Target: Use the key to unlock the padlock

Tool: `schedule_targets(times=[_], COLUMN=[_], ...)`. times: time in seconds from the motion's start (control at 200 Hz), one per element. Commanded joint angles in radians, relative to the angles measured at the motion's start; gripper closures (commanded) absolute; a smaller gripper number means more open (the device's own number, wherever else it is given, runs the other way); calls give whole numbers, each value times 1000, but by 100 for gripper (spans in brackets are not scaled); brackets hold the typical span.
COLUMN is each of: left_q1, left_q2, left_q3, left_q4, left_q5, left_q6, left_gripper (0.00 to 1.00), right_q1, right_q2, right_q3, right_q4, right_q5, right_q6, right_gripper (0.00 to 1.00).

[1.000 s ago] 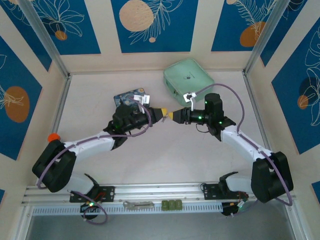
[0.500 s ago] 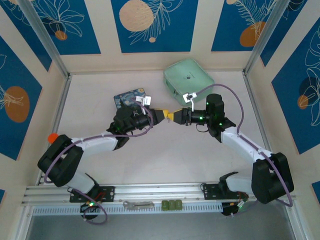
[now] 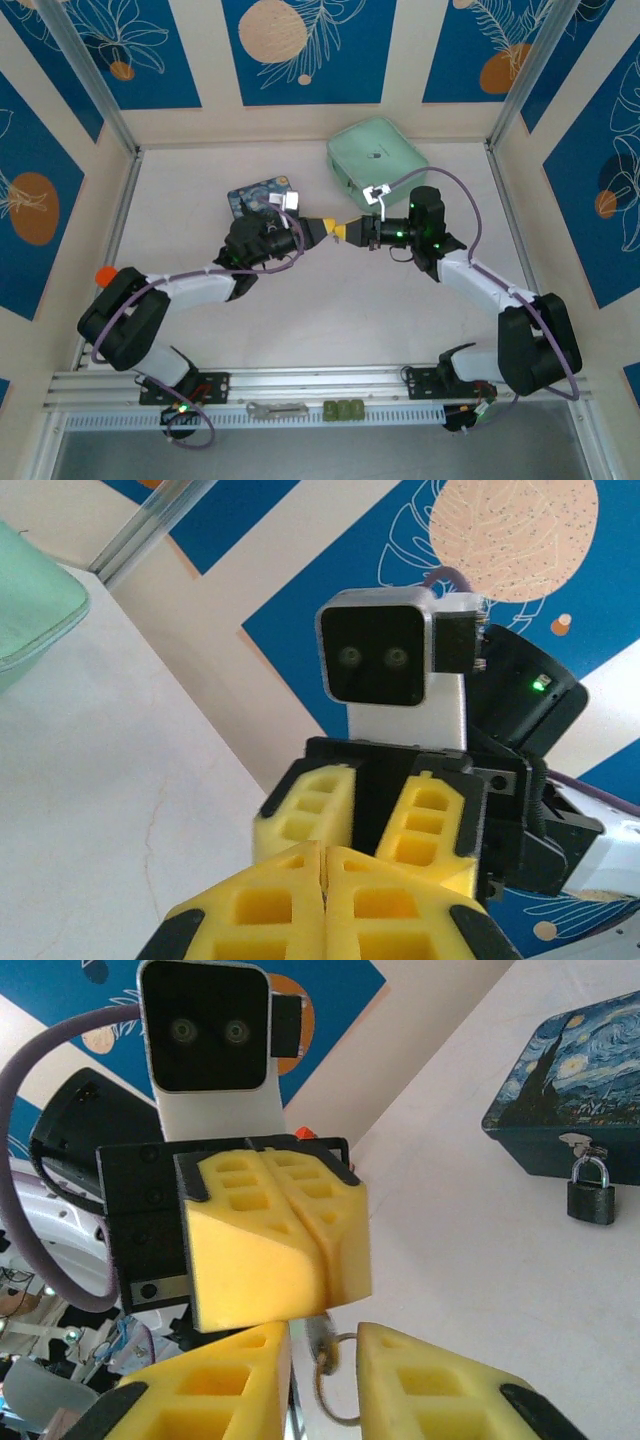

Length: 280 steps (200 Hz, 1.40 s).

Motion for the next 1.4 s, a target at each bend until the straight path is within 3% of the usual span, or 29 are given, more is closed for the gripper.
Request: schedule_targets(times=[0.0, 0.265, 0.37, 0.4, 0.495, 0.52, 0.615, 0.63, 0.775, 0.88, 0.995, 1.205, 1.395], left_q1=[-4, -15, -25, -28, -29, -29, -5, 0, 83, 141, 171, 219, 261], left_q2=[-9, -6, 5, 10, 15, 11, -41, -56, -241, -316, -335, -257, -71], left_q3=[-3, 5, 4, 5, 0, -4, -17, -20, -71, -57, -64, -128, -87], left_q4=[85, 81, 93, 97, 114, 114, 16, -15, -330, -558, -695, -714, -644], left_q5=[10, 25, 33, 33, 23, 14, -27, -44, -258, -337, -415, -499, -448], left_q6=[-13, -20, -33, -38, -50, -47, 14, 30, 184, 297, 395, 413, 418], left_gripper=[100, 100, 100, 100, 99, 89, 6, 0, 0, 0, 0, 2, 9], right_q1=[8, -3, -4, -4, -6, -6, -11, -11, -12, -11, -4, 46, 58], right_q2=[14, 8, 13, 14, 21, 23, 18, 15, -21, -32, -38, -74, -67], right_q3=[-6, -16, -7, -6, -4, -5, -14, -14, -47, -65, -68, -50, -46], right_q4=[-3, 49, 64, 65, 62, 54, 1, -15, -100, -131, -178, -308, -321], right_q5=[-4, 8, 2, -4, -4, -3, 21, 29, 98, 123, 171, 422, 484], right_q6=[3, 30, 33, 33, 32, 29, -7, -16, -71, -87, -109, -168, -133], right_gripper=[74, 81, 91, 100, 100, 100, 100, 100, 100, 100, 100, 100, 100])
